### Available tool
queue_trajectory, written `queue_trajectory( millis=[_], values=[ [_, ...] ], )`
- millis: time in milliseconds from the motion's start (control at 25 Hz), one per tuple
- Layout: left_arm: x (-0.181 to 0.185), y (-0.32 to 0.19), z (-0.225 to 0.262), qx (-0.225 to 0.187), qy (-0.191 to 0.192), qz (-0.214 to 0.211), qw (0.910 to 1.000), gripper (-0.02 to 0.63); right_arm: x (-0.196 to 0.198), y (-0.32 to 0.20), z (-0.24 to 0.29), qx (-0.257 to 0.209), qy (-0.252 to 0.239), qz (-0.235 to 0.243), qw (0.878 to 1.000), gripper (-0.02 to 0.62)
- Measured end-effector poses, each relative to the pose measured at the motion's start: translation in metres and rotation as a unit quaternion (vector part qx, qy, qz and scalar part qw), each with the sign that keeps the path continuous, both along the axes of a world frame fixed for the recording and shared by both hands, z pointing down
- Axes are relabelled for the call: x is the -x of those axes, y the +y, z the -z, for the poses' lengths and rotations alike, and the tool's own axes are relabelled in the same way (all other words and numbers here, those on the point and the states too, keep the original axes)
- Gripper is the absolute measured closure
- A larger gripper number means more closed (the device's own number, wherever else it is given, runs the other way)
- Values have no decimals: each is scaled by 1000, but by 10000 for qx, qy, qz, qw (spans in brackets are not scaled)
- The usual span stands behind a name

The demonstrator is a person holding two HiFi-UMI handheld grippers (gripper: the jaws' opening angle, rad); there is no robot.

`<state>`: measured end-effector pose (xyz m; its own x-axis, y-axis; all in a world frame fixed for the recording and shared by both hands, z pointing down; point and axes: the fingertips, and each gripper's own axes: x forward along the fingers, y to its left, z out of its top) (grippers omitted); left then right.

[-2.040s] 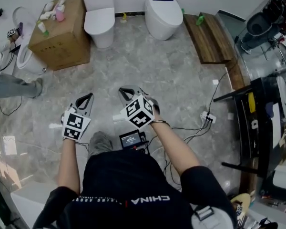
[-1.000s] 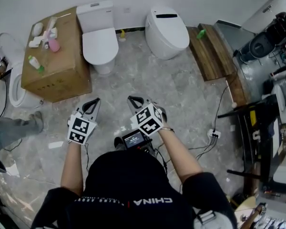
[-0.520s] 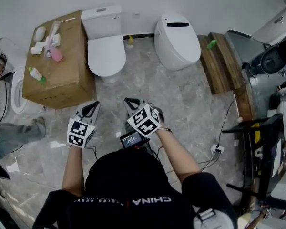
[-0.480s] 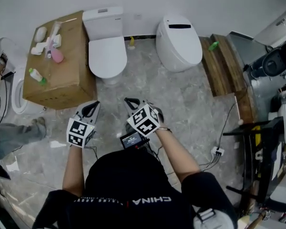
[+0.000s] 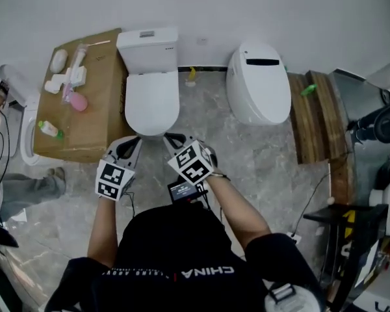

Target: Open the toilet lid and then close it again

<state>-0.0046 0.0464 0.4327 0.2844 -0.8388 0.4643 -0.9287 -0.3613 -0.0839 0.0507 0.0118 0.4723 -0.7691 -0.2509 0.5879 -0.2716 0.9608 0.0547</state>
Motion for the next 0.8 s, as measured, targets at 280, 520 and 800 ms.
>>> queue_trajectory(
  millis=[280,520,800],
  values=[
    [13,-39,-15,178,8,55,9998,597,15,-45,-10,124,4,125,9998,580],
    [20,-49,-23,296,-78,-443,9986,597,28,-56,-7,183,-26,-67,9998,580],
    [51,-42,-24,367,-307,-852,9952,597,62,-57,8,115,-149,-408,9990,580]
  ],
)
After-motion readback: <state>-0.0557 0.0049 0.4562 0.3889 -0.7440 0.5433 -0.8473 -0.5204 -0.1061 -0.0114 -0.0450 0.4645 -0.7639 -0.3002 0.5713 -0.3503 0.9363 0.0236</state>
